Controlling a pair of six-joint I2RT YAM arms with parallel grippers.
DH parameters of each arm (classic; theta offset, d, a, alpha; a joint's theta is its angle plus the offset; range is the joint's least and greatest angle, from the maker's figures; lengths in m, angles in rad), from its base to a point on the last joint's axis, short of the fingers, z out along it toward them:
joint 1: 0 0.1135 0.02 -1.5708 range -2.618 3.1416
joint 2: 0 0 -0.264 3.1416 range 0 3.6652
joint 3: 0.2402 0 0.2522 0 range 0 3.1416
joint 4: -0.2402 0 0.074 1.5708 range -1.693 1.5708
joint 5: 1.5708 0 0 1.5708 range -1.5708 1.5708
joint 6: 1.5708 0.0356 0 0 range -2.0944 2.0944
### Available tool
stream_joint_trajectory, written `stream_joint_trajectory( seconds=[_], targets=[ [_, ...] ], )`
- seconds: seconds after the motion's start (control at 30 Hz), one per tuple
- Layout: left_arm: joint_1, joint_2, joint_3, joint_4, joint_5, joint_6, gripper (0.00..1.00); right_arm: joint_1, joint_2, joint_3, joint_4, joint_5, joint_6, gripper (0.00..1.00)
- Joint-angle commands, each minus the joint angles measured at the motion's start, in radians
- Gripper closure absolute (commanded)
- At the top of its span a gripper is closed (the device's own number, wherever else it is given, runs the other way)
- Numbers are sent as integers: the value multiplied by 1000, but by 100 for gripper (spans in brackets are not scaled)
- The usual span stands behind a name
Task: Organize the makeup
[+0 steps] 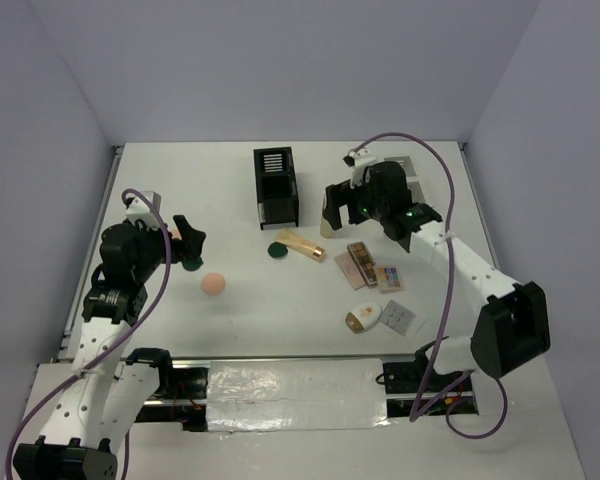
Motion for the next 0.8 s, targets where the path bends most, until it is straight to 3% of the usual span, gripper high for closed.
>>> stream_joint_trajectory(
  seconds=[0.0,0.27,0.77],
  targets=[
    [3,2,6,25,-14,6,1,55,62,65,74,156,55,1],
    [2,2,6,25,-18,6,1,69,220,149,82,259,50,10],
    [-1,0,6,22,-31,6,1,67,381,201,94,224,47,23]
  ],
)
